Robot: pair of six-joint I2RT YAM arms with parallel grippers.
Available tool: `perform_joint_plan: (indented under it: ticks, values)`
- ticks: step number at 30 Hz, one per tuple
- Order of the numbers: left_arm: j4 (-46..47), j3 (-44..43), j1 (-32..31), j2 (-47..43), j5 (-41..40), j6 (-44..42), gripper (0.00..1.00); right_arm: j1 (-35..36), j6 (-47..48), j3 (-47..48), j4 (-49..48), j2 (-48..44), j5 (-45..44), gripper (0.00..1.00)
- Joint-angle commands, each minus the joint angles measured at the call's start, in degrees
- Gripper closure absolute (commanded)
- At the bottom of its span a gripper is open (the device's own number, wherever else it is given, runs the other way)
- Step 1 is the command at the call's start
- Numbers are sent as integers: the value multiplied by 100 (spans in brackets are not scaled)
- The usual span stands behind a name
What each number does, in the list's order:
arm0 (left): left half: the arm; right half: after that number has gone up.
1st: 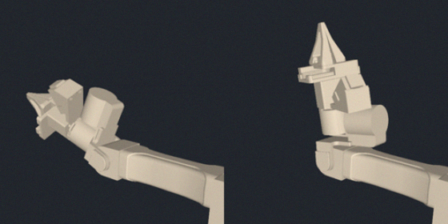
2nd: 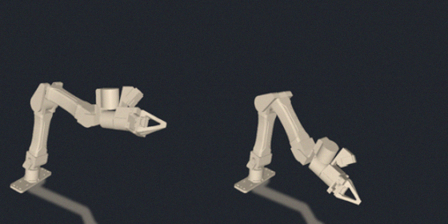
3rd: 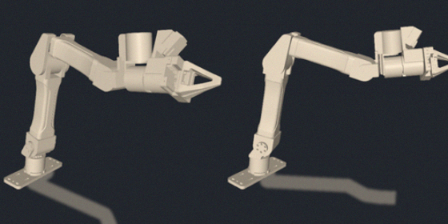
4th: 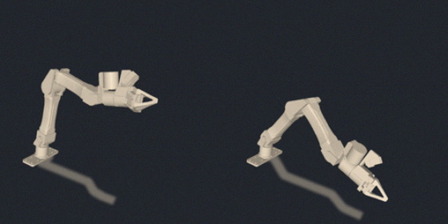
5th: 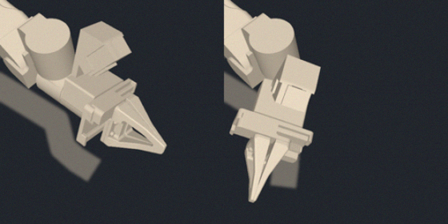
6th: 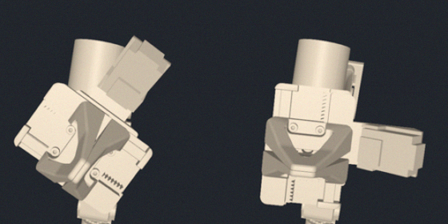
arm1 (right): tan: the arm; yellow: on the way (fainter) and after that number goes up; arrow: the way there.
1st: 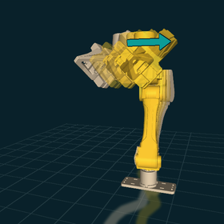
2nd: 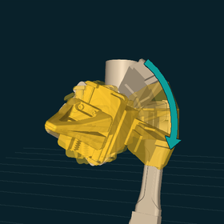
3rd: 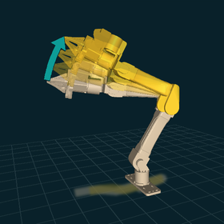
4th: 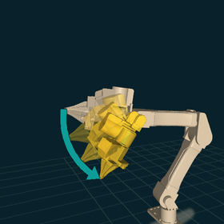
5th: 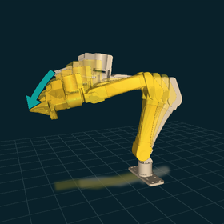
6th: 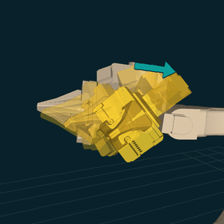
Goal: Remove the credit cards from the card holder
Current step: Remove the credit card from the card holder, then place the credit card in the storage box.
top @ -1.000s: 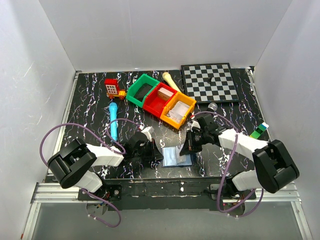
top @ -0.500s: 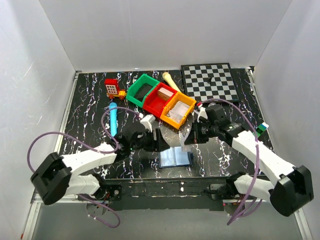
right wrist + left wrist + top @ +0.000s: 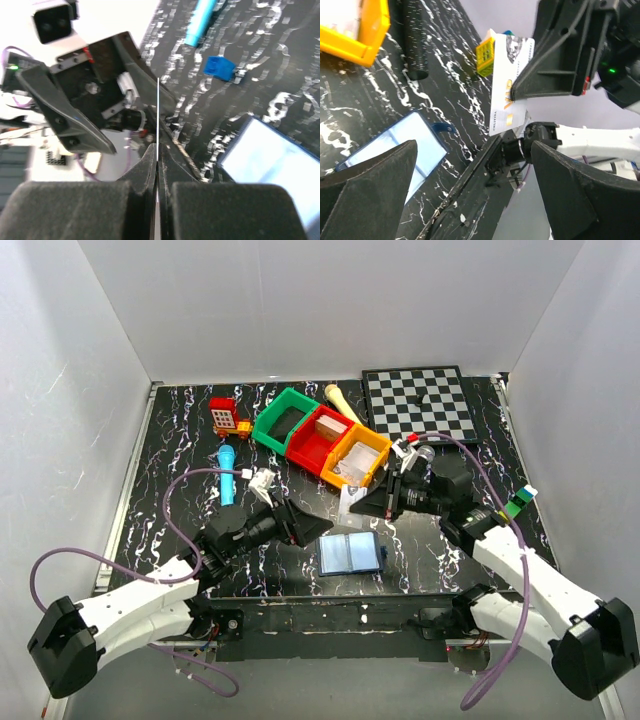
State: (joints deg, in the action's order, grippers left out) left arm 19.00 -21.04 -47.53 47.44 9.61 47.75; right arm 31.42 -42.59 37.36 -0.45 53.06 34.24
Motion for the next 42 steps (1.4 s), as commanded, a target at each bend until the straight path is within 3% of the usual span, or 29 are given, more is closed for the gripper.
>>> perform_joint_plan:
  ticks: [1, 8, 13, 19, 27, 28, 33, 36, 38, 40, 41, 42]
  values:
    - [989, 47, 33, 28, 787, -134, 3, 31, -1260, -160, -2450, 257, 1110, 99]
    - [1904, 302, 33, 63, 937, -37, 11, 189, -1340, -19, -2653, 468, 1357, 99]
    - [1948, 100, 33, 458, 1289, -38, 27, 259, -1428, -45, -2820, 539, 1357, 99]
    - [2126, 179, 33, 442, 1167, 68, 55, 347, -1384, -36, -2768, 574, 1349, 99]
    - [2151, 205, 24, 222, 982, 94, 57, 453, -1191, 34, -2505, 592, 1287, 99]
    - [2134, 179, 33, 248, 1008, 103, 61, 470, -1138, 60, -2434, 592, 1278, 99]
    - [1985, 3, 24, 467, 1210, 94, 100, 541, -795, 157, -1933, 504, 1164, 99]
    - [1905, -6, 33, 477, 1254, 112, 100, 541, -672, 244, -1653, 478, 1164, 97]
    - [1705, -6, 50, 346, 1298, 77, 100, 541, -384, 524, -1093, 451, 1243, 67]
    - [1082, -102, 129, 65, 1481, -98, 100, 523, 457, 1068, 214, 311, 1121, 41]
    - [757, -189, 234, -67, 1726, -229, 100, 523, 810, 1315, 804, 258, 1042, 22]
    - [293, -382, 401, -173, 2042, -370, 100, 514, 1266, 1613, 1349, 223, 954, 15]
